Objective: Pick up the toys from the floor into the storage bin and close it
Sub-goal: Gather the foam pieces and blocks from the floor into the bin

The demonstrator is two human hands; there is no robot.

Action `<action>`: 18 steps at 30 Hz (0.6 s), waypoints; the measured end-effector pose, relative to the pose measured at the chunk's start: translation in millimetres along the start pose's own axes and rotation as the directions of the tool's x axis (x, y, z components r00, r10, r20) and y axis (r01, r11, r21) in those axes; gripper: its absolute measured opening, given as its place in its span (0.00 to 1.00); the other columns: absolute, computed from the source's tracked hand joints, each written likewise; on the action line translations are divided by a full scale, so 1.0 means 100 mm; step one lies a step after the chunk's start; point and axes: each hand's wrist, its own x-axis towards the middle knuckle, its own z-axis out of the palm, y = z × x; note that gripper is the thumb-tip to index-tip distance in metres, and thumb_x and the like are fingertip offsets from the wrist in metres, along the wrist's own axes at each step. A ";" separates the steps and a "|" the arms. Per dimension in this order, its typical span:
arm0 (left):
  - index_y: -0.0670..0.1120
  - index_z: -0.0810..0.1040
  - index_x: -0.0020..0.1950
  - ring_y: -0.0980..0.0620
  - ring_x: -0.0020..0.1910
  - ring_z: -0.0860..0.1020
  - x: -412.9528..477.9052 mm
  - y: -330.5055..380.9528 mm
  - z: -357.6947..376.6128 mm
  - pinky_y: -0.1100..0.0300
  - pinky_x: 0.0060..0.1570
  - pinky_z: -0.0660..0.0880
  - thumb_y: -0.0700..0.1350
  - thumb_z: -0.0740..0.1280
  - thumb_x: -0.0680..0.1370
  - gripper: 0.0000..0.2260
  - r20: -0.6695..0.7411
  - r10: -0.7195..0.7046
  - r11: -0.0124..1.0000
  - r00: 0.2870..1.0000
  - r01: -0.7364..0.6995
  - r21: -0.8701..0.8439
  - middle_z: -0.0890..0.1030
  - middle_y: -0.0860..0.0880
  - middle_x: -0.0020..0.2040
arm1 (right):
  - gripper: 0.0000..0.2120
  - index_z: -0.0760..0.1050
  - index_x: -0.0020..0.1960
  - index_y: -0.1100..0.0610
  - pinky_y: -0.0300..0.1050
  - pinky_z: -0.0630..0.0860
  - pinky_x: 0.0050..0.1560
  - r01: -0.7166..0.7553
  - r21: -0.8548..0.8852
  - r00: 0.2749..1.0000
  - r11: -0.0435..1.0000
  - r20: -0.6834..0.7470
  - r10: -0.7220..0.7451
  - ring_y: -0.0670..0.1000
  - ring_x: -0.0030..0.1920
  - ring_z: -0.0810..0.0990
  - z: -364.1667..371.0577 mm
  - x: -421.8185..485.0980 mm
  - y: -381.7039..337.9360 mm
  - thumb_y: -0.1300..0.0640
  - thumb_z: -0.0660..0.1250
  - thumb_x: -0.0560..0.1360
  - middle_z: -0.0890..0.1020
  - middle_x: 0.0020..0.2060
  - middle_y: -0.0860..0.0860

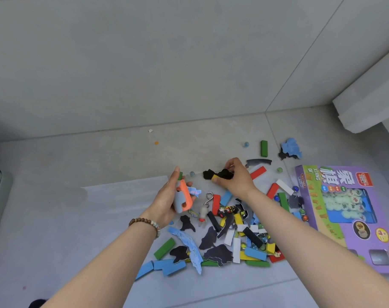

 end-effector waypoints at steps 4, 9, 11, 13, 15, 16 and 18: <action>0.45 0.75 0.53 0.47 0.43 0.81 0.01 -0.02 0.04 0.59 0.35 0.81 0.63 0.58 0.76 0.22 0.036 -0.014 1.000 0.999 0.014 0.005 0.81 0.45 0.48 | 0.14 0.70 0.48 0.53 0.38 0.73 0.40 -0.008 0.347 0.998 0.938 -0.060 0.031 0.51 0.44 0.77 -0.01 -0.11 -0.17 0.58 0.75 0.69 0.79 0.46 0.55; 0.45 0.76 0.51 0.48 0.38 0.82 0.05 -0.04 0.13 0.58 0.36 0.80 0.65 0.55 0.76 0.24 0.068 0.014 0.996 0.998 -0.019 0.084 0.85 0.46 0.36 | 0.09 0.73 0.42 0.54 0.35 0.72 0.35 0.049 0.371 0.998 0.927 0.021 -0.062 0.47 0.33 0.74 0.05 -0.23 -0.41 0.62 0.73 0.70 0.78 0.34 0.49; 0.45 0.77 0.48 0.48 0.37 0.82 0.07 -0.05 0.13 0.57 0.38 0.81 0.65 0.56 0.76 0.25 0.081 0.009 0.996 0.997 -0.016 0.084 0.84 0.45 0.36 | 0.08 0.74 0.41 0.54 0.37 0.73 0.34 0.005 0.421 0.999 0.907 0.036 -0.022 0.48 0.34 0.75 0.05 -0.25 -0.45 0.61 0.72 0.71 0.78 0.34 0.50; 0.44 0.78 0.51 0.48 0.39 0.82 0.08 -0.06 0.12 0.55 0.41 0.80 0.67 0.56 0.74 0.28 0.127 -0.010 0.994 0.992 -0.004 0.109 0.84 0.43 0.40 | 0.03 0.76 0.43 0.57 0.36 0.76 0.34 -0.078 0.466 0.993 0.881 0.114 0.028 0.47 0.33 0.77 0.04 -0.28 -0.46 0.60 0.69 0.74 0.79 0.35 0.50; 0.44 0.78 0.56 0.48 0.40 0.82 0.08 -0.07 0.10 0.56 0.41 0.79 0.66 0.59 0.73 0.28 0.164 0.004 0.988 0.986 -0.029 0.150 0.84 0.42 0.45 | 0.03 0.77 0.47 0.60 0.37 0.79 0.36 -0.158 0.516 0.973 0.842 0.226 0.045 0.47 0.33 0.79 0.03 -0.33 -0.45 0.60 0.66 0.76 0.79 0.36 0.51; 0.44 0.78 0.57 0.48 0.40 0.82 0.08 -0.07 0.09 0.56 0.40 0.79 0.64 0.63 0.72 0.26 0.170 0.019 0.987 0.985 -0.045 0.152 0.83 0.42 0.45 | 0.03 0.77 0.47 0.60 0.36 0.79 0.36 -0.170 0.514 0.964 0.841 0.263 0.035 0.46 0.33 0.80 0.03 -0.36 -0.44 0.61 0.66 0.76 0.80 0.36 0.52; 0.45 0.79 0.53 0.47 0.40 0.81 0.07 -0.07 0.06 0.56 0.40 0.79 0.58 0.69 0.71 0.19 0.164 0.027 0.991 0.986 -0.047 0.122 0.82 0.43 0.43 | 0.02 0.78 0.46 0.59 0.34 0.79 0.36 -0.138 0.453 0.963 0.881 0.268 0.013 0.44 0.32 0.80 0.01 -0.37 -0.39 0.62 0.66 0.76 0.81 0.36 0.52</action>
